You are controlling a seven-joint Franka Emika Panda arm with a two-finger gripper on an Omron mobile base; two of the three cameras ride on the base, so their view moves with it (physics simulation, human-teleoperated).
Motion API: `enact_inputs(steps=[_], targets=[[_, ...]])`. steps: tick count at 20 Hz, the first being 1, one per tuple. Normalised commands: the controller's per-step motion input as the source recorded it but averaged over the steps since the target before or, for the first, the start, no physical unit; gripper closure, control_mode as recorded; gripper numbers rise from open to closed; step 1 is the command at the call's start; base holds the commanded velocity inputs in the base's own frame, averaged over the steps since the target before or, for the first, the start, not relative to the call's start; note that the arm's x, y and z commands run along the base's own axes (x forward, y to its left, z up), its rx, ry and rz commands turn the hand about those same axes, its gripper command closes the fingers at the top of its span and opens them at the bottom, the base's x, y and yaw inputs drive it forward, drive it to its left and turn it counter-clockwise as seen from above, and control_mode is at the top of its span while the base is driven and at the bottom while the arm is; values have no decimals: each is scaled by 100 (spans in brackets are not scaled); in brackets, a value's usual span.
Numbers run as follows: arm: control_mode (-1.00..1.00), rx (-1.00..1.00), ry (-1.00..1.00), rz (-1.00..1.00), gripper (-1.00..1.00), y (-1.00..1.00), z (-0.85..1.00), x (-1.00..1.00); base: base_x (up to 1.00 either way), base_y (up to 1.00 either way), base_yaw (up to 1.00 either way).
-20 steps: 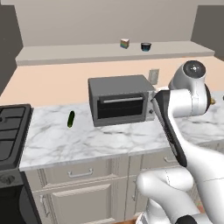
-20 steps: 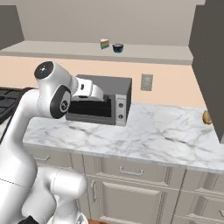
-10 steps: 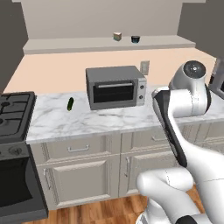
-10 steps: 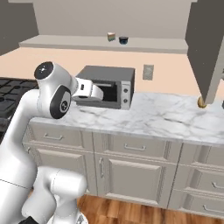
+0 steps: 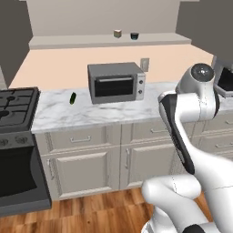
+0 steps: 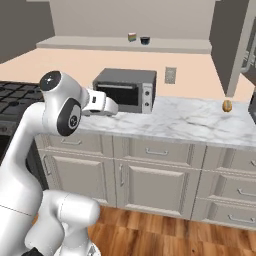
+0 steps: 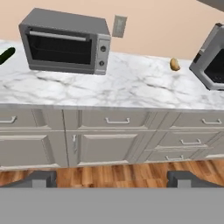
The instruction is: Pick the yogurt and boxed food from the counter and place them in the cabinets closest to them.
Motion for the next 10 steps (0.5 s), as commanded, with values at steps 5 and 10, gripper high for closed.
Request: enact_inputs(steps=[5, 10], targets=[[100, 0, 0, 0, -100, 0, 0, 0, -39, 30, 0], [100, 0, 0, 0, -100, 0, 0, 0, -24, 48, 0]])
